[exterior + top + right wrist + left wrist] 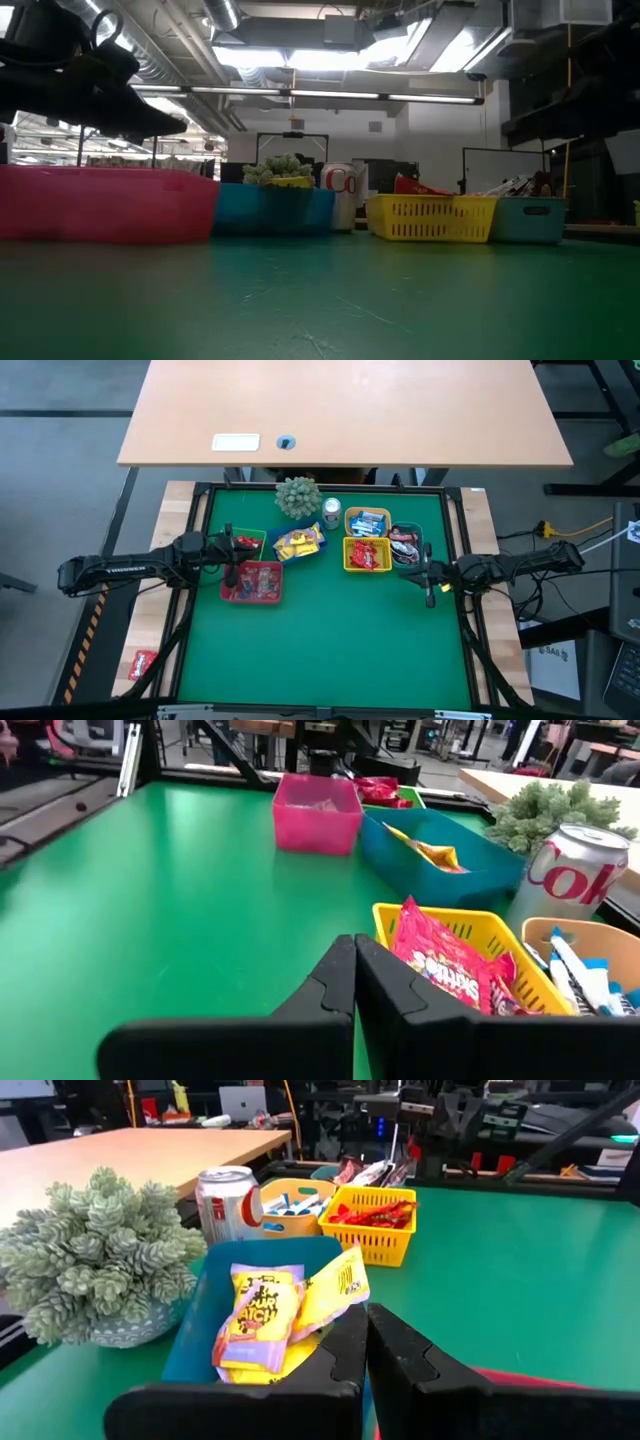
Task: Sort candy
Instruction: Return to Home Position
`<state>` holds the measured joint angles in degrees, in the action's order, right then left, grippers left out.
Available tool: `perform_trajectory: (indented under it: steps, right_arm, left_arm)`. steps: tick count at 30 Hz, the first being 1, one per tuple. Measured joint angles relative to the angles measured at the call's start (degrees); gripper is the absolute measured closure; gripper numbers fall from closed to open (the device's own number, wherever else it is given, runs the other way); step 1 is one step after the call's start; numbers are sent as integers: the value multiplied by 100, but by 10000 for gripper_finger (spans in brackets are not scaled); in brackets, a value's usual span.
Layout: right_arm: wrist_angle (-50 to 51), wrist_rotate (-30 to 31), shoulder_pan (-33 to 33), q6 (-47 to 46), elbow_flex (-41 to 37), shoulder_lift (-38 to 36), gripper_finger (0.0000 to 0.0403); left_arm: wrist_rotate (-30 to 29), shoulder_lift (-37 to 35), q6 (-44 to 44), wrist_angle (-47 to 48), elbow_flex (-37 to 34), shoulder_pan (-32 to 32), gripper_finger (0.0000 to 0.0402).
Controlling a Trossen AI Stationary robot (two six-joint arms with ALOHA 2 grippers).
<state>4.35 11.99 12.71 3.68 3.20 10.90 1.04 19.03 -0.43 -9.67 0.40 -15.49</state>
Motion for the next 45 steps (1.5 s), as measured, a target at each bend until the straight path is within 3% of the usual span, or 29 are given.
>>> perform_trajectory:
  steps: [7,15,29,45]
  right_arm:
    - [149,-5,0,81,9,12,398]
    - [161,-7,0,79,11,11,398]
    - [170,-5,2,70,13,4,398]
    - [174,-5,2,70,13,-374,398]
  left_arm:
    - [-24,9,-335,887,7,0,401]
    - [-339,-2,-354,893,7,0,401]
    - [-343,-15,-354,889,7,8,402]
    - [-348,-538,-350,882,7,865,402]
